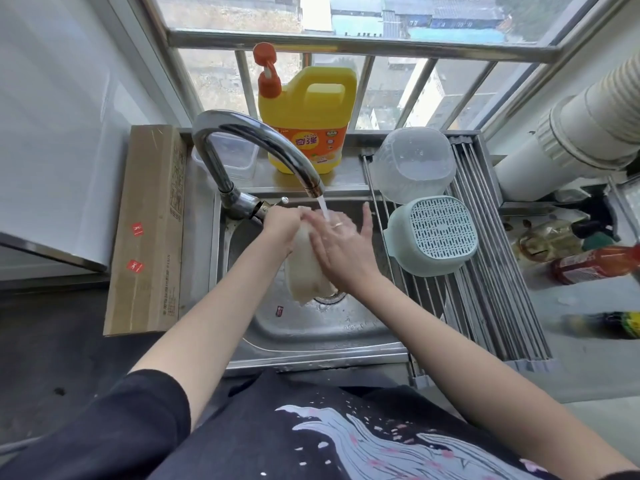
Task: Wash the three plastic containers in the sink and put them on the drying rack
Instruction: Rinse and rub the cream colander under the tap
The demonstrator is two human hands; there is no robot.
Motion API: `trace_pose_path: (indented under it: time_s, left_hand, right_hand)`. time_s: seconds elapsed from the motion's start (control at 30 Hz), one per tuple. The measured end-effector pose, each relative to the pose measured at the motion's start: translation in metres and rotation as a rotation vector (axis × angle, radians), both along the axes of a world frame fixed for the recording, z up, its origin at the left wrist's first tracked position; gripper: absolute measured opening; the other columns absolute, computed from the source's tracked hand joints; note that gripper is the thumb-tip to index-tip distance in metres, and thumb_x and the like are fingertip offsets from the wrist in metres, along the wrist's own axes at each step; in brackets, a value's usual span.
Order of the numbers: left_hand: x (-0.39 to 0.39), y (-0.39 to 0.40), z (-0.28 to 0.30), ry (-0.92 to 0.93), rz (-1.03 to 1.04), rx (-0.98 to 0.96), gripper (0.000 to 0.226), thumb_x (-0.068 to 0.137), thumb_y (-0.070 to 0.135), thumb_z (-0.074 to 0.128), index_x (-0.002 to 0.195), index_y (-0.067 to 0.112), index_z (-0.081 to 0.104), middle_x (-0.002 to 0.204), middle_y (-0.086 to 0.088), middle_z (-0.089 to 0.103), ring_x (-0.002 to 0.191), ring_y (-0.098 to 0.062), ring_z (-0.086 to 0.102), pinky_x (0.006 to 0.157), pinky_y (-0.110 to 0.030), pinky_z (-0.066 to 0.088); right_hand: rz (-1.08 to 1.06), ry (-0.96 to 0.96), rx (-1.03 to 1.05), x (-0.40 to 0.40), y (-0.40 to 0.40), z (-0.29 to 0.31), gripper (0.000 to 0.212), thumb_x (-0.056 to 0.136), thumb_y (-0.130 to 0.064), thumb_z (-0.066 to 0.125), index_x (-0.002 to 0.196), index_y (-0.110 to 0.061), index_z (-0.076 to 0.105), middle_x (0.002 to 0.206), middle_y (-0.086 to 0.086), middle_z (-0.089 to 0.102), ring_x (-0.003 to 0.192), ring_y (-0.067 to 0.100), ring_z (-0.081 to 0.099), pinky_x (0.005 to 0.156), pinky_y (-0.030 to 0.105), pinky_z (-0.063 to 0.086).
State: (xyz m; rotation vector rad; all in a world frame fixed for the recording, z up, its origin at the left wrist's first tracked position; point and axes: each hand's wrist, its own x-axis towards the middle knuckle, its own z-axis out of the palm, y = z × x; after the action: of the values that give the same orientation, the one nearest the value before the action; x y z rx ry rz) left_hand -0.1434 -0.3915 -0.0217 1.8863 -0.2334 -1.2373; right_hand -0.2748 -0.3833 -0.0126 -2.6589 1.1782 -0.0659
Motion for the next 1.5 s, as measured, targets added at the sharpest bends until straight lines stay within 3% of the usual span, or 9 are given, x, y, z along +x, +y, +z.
trace_pose_path:
  time_s: [0.17, 0.27, 0.47, 0.7, 0.87, 1.03, 1.13, 1.3, 1.5]
  left_hand:
    - [-0.013, 0.002, 0.019, -0.320, -0.177, -0.002, 0.032, 0.092, 0.016, 0.052, 0.068, -0.004, 0.061, 0.066, -0.014, 0.052, 0.070, -0.028, 0.047, 0.060, -0.035, 0.036]
    - [-0.015, 0.009, 0.010, -0.294, -0.163, 0.002, 0.047, 0.092, 0.017, 0.055, 0.047, 0.011, 0.043, 0.049, -0.004, 0.036, 0.058, -0.023, 0.035, 0.047, -0.030, 0.025]
    - [-0.005, 0.000, 0.017, -0.106, 0.011, -0.008, 0.028, 0.091, 0.009, 0.057, 0.111, -0.010, 0.058, 0.101, -0.018, 0.063, 0.089, -0.023, 0.054, 0.068, -0.024, 0.041]
    - [-0.011, 0.004, 0.016, -0.237, -0.032, -0.058, 0.031, 0.093, 0.022, 0.054, 0.087, -0.005, 0.067, 0.092, -0.021, 0.066, 0.096, -0.033, 0.062, 0.076, -0.033, 0.045]
    - [-0.007, 0.017, 0.015, -0.399, -0.088, -0.074, 0.052, 0.091, 0.039, 0.055, 0.049, 0.010, 0.045, 0.050, -0.003, 0.044, 0.054, -0.018, 0.040, 0.057, -0.030, 0.030]
    - [-0.004, 0.030, 0.014, -0.153, -0.039, -0.271, 0.054, 0.080, 0.057, 0.062, 0.066, 0.006, 0.057, 0.064, -0.009, 0.047, 0.061, -0.017, 0.041, 0.060, -0.032, 0.032]
    - [-0.008, 0.039, 0.013, -0.007, -0.037, -0.283, 0.064, 0.060, 0.074, 0.066, 0.081, 0.015, 0.058, 0.080, -0.008, 0.053, 0.072, -0.020, 0.047, 0.068, -0.034, 0.037]
    - [0.005, 0.063, 0.014, 0.128, -0.297, -0.321, 0.023, 0.071, 0.035, 0.068, 0.085, 0.017, 0.070, 0.075, 0.004, 0.070, 0.066, -0.010, 0.063, 0.059, -0.028, 0.049]
    - [0.016, 0.078, 0.015, 0.197, -0.597, -0.280, 0.065, 0.049, -0.008, 0.044, 0.107, 0.011, 0.067, 0.078, -0.008, 0.062, 0.066, -0.016, 0.055, 0.050, -0.023, 0.038]
  right_hand:
    - [-0.378, -0.118, 0.256, 0.023, -0.024, 0.008, 0.035, 0.098, -0.032, 0.034, 0.118, -0.014, 0.056, 0.126, 0.009, 0.051, 0.124, 0.029, 0.040, 0.104, 0.046, 0.027]
    - [-0.378, 0.004, 0.377, 0.027, -0.037, 0.011, 0.040, 0.099, -0.035, 0.031, 0.120, -0.014, 0.057, 0.128, 0.010, 0.050, 0.128, 0.029, 0.036, 0.109, 0.054, 0.018]
    - [0.010, 0.023, -0.011, 0.013, 0.004, 0.000, 0.060, 0.096, -0.045, 0.017, 0.147, -0.016, 0.030, 0.143, 0.002, 0.048, 0.139, 0.025, 0.034, 0.106, 0.058, -0.022]
    - [-0.206, -0.368, 0.291, 0.012, -0.006, -0.004, 0.055, 0.090, -0.054, 0.036, 0.139, -0.031, 0.044, 0.139, -0.003, 0.049, 0.136, 0.016, 0.034, 0.116, 0.054, 0.000]
    - [-0.461, -0.664, 0.482, 0.007, 0.020, 0.004, 0.061, 0.089, -0.033, 0.061, 0.144, -0.026, 0.036, 0.153, -0.006, 0.032, 0.144, 0.013, 0.021, 0.114, 0.051, 0.001]
    - [-0.992, -1.040, 1.077, -0.015, 0.027, -0.002, 0.077, 0.091, -0.051, 0.052, 0.151, -0.020, 0.015, 0.152, 0.003, 0.031, 0.135, 0.019, 0.036, 0.113, 0.042, 0.030]
    - [-0.981, -1.055, 1.094, -0.021, 0.016, -0.003, 0.061, 0.096, -0.052, 0.041, 0.146, -0.019, 0.027, 0.133, -0.002, 0.045, 0.116, 0.014, 0.048, 0.100, 0.034, 0.040]
    - [-0.914, -1.090, 1.017, -0.023, 0.012, -0.005, 0.074, 0.081, -0.068, 0.043, 0.136, -0.019, 0.042, 0.133, 0.001, 0.050, 0.121, 0.017, 0.050, 0.103, 0.042, 0.043]
    - [-0.787, -1.038, 0.877, -0.021, 0.001, -0.003, 0.039, 0.104, -0.032, 0.025, 0.133, -0.014, 0.046, 0.117, 0.002, 0.053, 0.095, -0.002, 0.052, 0.075, 0.013, 0.040]
